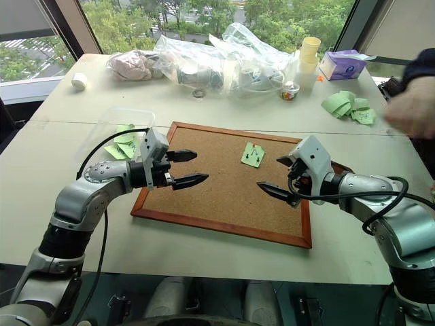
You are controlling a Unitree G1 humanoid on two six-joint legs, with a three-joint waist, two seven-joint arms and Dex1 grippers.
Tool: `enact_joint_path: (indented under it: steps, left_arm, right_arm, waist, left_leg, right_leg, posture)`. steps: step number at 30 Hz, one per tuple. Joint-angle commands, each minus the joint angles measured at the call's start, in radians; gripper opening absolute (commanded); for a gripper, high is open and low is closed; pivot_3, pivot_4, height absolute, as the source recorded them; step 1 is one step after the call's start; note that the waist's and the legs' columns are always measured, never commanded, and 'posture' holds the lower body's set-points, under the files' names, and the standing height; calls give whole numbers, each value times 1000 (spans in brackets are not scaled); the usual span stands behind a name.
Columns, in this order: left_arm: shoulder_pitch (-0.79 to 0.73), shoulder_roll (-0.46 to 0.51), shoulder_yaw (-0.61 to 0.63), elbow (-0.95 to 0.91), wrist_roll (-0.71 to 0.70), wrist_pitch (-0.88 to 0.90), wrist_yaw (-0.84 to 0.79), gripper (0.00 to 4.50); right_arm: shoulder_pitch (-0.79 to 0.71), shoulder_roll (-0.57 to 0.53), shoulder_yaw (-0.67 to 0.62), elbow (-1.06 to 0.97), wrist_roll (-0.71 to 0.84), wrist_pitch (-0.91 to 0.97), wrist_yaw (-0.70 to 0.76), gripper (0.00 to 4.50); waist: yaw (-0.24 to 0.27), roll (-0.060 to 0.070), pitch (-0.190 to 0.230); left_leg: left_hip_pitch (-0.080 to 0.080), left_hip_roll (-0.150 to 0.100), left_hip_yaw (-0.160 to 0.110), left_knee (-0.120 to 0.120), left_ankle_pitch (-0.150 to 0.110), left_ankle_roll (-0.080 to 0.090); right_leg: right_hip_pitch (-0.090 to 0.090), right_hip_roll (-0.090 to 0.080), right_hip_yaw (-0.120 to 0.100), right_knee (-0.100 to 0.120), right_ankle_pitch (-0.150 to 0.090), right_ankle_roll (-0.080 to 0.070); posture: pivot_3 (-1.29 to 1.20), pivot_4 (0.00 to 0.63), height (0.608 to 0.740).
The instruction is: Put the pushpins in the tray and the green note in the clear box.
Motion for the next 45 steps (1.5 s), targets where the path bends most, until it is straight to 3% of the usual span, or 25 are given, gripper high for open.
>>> enact_joint_path:
  steps: [1,29,32,38,45]
  left_arm:
    - [-13,-16,21,-16,-22,-19,-4,4390]
    - [-13,-48,11,0,-9,-33,29,4390]
    - [-18,-62,2,27,13,-69,30,3538]
    - [1,-121,-49,85,66,-154,29,578]
    - [-28,-238,-83,208,110,-243,57,578]
  right_arm:
    - [-3,-12,-32,-24,3,-3,0,4500]
    - [-32,16,8,9,-12,-21,-5,4500]
    - [-57,36,10,37,-30,-32,-23,4500]
    - [-219,169,73,194,-138,-7,-192,4500]
    - [-374,307,174,378,-256,-2,-302,4500]
  waist:
    - [0,0,0]
    - [0,0,0]
    - [0,0,0]
    - [-2,0,0]
    - [-1,0,0]
  left_leg:
    - [0,0,0,0,0,0]
    - [0,0,0,0,0,0]
    - [0,0,1,0,0,0]
    - [0,0,2,0,0,0]
    - [0,-1,3,0,0,-1]
  right_leg:
    - [0,0,0,0,0,0]
    - [0,0,0,0,0,0]
    - [0,0,0,0,0,0]
    - [0,0,0,1,0,0]
    - [0,0,0,1,0,0]
  posture:
    - [0,150,740]
    - [0,150,740]
    - [0,150,740]
    - [0,150,740]
    - [0,150,740]
